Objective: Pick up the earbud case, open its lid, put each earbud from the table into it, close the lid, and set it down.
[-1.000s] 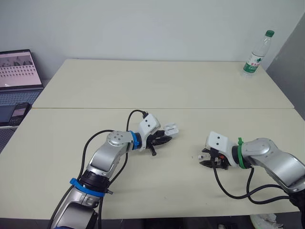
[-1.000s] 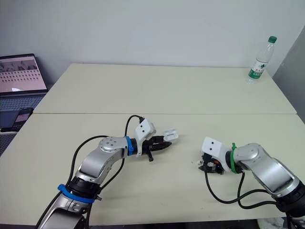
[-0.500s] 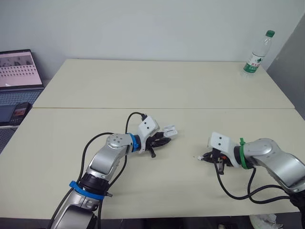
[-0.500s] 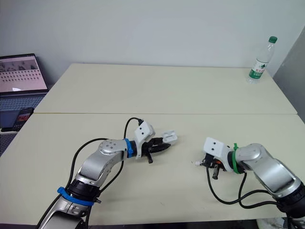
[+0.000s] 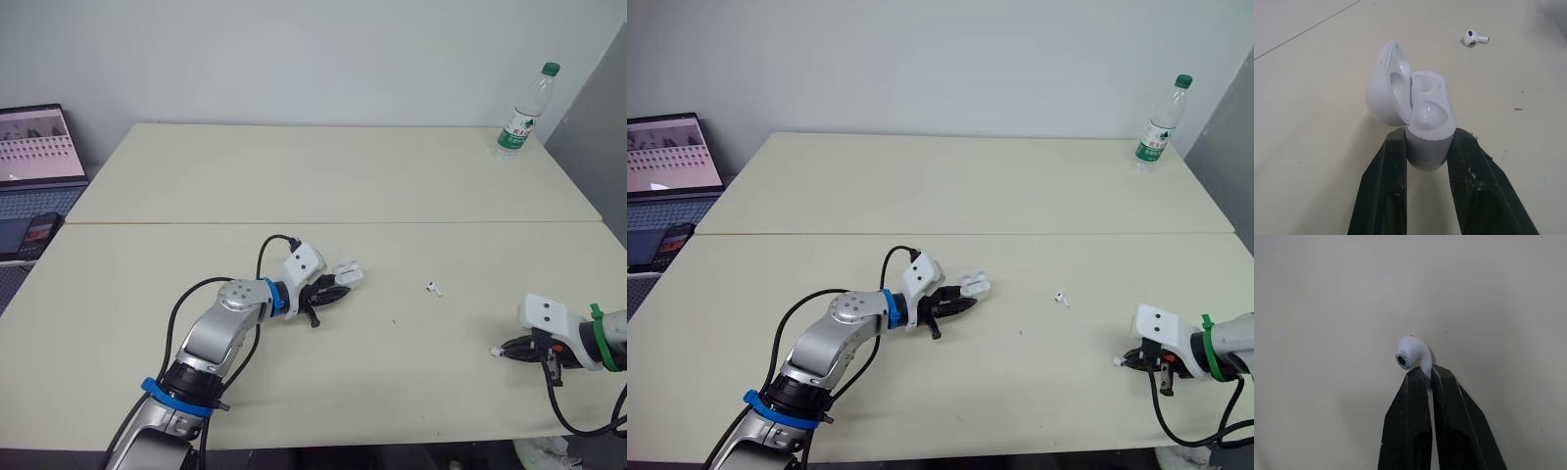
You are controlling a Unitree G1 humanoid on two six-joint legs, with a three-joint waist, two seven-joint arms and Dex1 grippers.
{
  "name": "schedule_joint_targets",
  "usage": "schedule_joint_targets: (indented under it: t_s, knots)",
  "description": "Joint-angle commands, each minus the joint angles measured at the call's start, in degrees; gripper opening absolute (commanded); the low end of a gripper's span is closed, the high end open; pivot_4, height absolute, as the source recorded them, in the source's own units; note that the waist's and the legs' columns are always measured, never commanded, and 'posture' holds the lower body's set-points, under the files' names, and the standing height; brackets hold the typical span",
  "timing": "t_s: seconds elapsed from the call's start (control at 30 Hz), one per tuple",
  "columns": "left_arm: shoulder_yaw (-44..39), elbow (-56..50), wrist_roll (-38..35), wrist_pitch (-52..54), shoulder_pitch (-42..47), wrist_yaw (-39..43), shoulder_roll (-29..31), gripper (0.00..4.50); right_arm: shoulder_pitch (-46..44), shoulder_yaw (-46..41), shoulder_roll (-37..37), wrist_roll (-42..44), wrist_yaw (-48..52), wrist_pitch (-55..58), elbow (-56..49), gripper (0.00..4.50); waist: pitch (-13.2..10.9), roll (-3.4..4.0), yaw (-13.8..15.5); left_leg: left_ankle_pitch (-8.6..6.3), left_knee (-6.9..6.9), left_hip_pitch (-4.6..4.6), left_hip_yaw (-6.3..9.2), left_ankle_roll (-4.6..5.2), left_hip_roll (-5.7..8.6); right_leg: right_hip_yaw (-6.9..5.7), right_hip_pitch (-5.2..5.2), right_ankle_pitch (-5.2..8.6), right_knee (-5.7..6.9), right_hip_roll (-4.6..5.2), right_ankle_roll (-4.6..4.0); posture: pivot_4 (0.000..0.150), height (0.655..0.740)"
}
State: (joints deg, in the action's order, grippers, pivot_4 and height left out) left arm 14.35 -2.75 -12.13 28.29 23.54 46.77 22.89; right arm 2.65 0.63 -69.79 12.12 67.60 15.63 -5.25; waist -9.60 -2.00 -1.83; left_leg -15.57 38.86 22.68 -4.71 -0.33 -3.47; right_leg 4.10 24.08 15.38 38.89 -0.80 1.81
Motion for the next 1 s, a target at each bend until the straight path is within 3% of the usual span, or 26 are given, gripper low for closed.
schedule_joint_targets:
  t_s: [0.03, 0.07, 0.17, 0.5, 1.0]
  knots:
    - [-0.7, -3.2, -0.1, -0.5, 0.1, -0.2, 0.4, 0.78, -1.8, -0.9, -0.6, -2.7, 0.7, -3.9, 3.9, 0.01, 0.0, 0.00, 0.0, 0.00, 0.03, 0.00, -0.01, 0.00, 0.00, 0.01, -0.01, 0.00, 0.01, 0.01, 0.00, 0.150, 0.7362]
    - [-0.7, -3.4, -0.1, -0.4, 0.0, -0.2, 0.5, 0.78, -2.0, -1.0, -0.5, -2.7, 1.0, -4.3, 4.4, 0.01, 0.0, 0.00, 0.0, 0.00, 0.06, 0.00, -0.02, 0.00, 0.01, 0.03, -0.02, -0.01, 0.01, 0.02, 0.00, 0.150, 0.7362]
    - [-0.7, -3.7, -0.2, -0.2, -0.3, -0.4, 0.6, 0.78, -1.2, -1.1, -1.8, -2.6, 3.8, -5.0, 4.7, 0.79, 0.0, 0.00, 0.1, 0.00, 0.08, 0.01, -0.04, 0.00, 0.03, 0.04, -0.02, -0.04, 0.01, 0.05, -0.01, 0.150, 0.7362]
    - [-0.5, -3.4, -0.1, -0.2, -0.2, -0.4, 0.4, 0.78, -4.1, -2.8, -1.2, -3.2, 2.4, -2.5, 2.0, 4.47, 0.0, 0.01, 0.1, 0.00, 0.07, 0.00, -0.04, 0.00, 0.01, 0.03, -0.01, -0.15, 0.03, 0.04, -0.22, 0.150, 0.7362]
    - [-0.4, -3.2, 0.0, -0.2, 0.0, -0.4, 0.3, 0.78, -8.3, -0.9, 1.2, -5.6, 0.1, 2.8, 1.0, 4.47, 0.0, 0.03, 0.1, 0.00, 0.08, 0.00, -0.02, -0.01, 0.02, 0.02, -0.01, -0.15, 0.06, 0.04, -0.24, 0.150, 0.7362]
